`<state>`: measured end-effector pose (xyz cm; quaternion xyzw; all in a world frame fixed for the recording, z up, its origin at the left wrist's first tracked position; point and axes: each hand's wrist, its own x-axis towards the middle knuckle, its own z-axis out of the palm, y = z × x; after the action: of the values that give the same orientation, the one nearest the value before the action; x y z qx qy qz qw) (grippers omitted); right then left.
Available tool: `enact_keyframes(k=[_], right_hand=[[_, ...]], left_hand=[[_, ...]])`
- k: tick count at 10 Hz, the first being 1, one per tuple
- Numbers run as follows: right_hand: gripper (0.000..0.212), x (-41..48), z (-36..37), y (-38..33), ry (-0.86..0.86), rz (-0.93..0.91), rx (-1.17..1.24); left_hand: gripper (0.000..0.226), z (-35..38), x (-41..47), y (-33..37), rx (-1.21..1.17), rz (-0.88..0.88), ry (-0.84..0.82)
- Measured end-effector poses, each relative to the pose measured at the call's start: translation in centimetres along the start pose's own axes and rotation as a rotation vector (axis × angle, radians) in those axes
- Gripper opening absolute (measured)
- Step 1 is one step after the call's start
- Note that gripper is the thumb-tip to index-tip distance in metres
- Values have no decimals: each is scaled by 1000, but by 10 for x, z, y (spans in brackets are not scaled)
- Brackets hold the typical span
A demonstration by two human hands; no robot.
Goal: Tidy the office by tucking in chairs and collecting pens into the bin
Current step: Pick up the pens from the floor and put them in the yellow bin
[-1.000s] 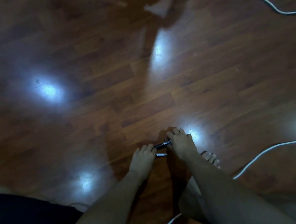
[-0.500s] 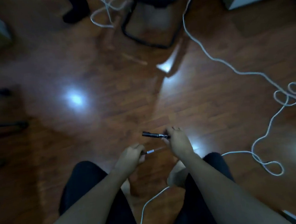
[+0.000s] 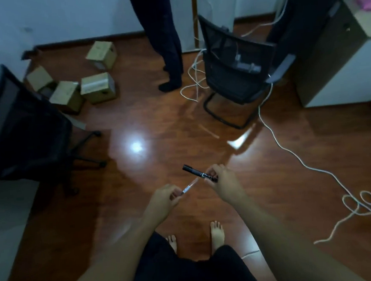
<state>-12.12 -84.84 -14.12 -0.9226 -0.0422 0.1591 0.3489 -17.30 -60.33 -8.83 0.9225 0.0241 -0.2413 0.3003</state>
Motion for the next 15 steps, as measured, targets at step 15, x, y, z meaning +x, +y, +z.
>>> enact_keyframes(k=[15], right_hand=[[14,-2,420,-564,-724,-905,-379]], left_hand=[[21,-163,-412,-485,-474,-760,1092]])
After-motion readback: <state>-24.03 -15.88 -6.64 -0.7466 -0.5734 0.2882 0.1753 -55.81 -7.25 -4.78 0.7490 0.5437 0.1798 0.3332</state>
